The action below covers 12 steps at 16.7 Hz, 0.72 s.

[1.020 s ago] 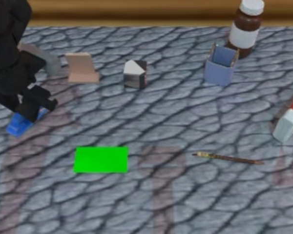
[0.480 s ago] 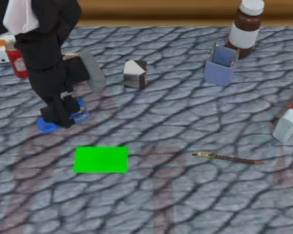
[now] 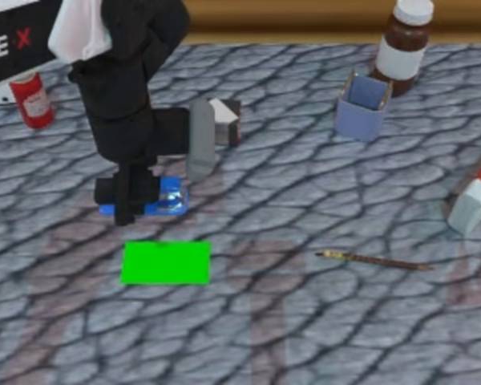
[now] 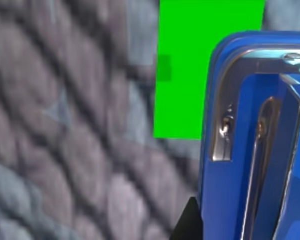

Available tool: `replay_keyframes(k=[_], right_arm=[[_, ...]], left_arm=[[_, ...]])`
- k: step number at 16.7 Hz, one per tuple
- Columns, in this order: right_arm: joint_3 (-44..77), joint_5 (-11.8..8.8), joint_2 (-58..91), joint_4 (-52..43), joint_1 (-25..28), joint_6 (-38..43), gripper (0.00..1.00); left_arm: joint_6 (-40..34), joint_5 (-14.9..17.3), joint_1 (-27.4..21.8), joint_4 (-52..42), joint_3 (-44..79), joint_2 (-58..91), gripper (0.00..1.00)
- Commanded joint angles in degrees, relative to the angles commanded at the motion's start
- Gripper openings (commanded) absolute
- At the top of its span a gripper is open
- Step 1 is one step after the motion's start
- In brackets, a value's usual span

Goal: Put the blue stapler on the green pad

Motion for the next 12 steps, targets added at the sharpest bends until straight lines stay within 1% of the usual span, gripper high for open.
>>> replay_keyframes(k=[4,6,12], right_arm=[[0.0,0.0,0.0,0.0,0.0,0.0,1.0],[0.0,0.0,0.0,0.0,0.0,0.0,1.0],[0.0,0.0,0.0,0.0,0.0,0.0,1.0]], left_arm=[[0.01,-0.03,0.25,0.28,-0.32,0.31,0.0],[-0.07,-0.04,0.26,2.36,-1.93,0.94,0.0],[-0.11,0.07,0.07,17.75,-11.51,5.71,0.0]])
